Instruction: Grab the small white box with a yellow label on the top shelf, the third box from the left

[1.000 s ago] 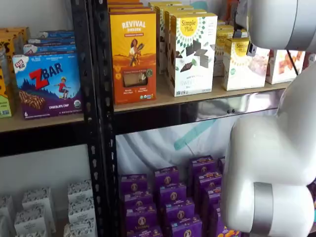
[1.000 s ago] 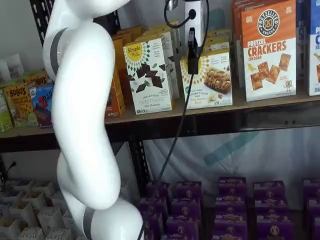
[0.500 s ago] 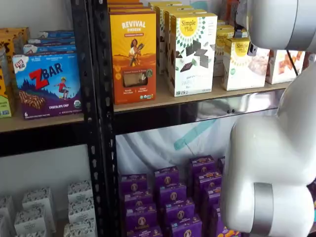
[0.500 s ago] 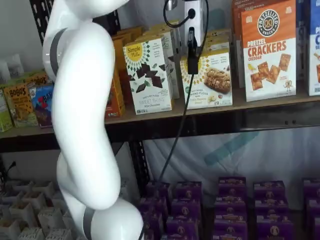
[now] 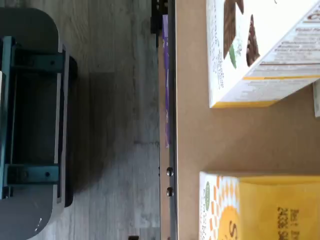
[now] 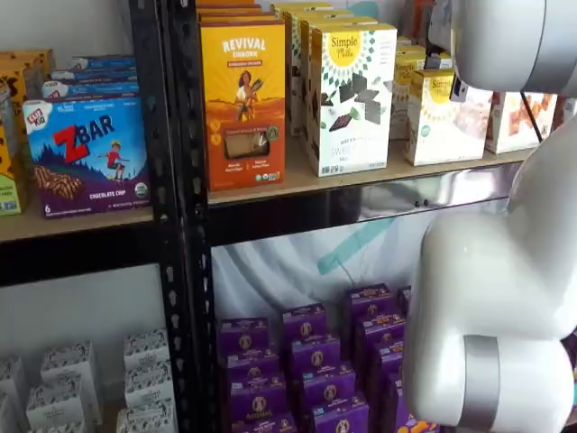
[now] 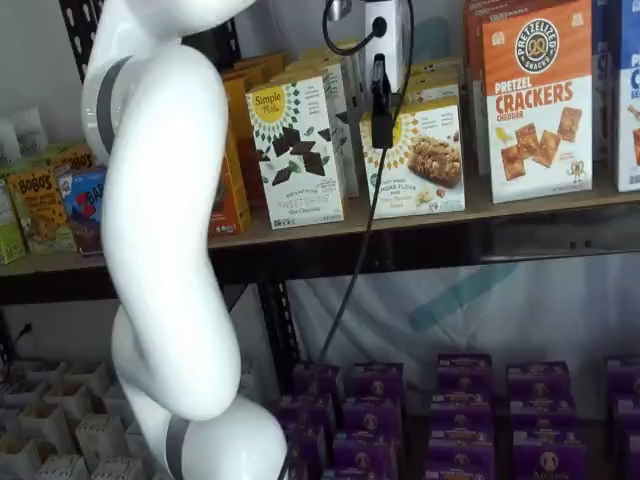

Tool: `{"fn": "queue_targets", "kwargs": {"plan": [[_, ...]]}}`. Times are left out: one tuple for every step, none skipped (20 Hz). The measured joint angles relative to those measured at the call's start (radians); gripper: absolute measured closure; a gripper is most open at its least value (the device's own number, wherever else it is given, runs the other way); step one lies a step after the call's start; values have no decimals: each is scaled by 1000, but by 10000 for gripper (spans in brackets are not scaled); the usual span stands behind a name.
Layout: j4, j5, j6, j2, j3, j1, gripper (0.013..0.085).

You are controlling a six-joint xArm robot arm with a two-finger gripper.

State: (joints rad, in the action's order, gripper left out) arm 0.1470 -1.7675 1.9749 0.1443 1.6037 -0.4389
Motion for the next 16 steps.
{"fn": "queue_targets", "kwargs": {"plan": [[-1, 1, -1, 1, -1, 1, 130], [-1, 2, -1, 2, -2, 2, 130], [-1, 2, -2, 2, -1, 2, 130], [-1, 1, -2, 2, -1, 2, 130], [-1, 0, -2, 1, 0, 2, 170], [0, -3, -3, 0, 2, 2, 210], [1, -3, -3, 0, 3, 2, 250], [2, -3, -2, 0, 3, 1, 290], [3, -3, -2, 0, 3, 0, 290], [4, -2, -2, 1, 3, 0, 330], [4, 0, -1, 2, 2, 0, 330], [3, 1, -1, 3, 1, 0, 330], [4, 2, -1, 3, 1, 0, 330], [6, 2, -1, 3, 1, -1, 330], [7, 2, -1, 3, 1, -2, 330], [9, 3, 0, 3, 2, -2, 330]]}}
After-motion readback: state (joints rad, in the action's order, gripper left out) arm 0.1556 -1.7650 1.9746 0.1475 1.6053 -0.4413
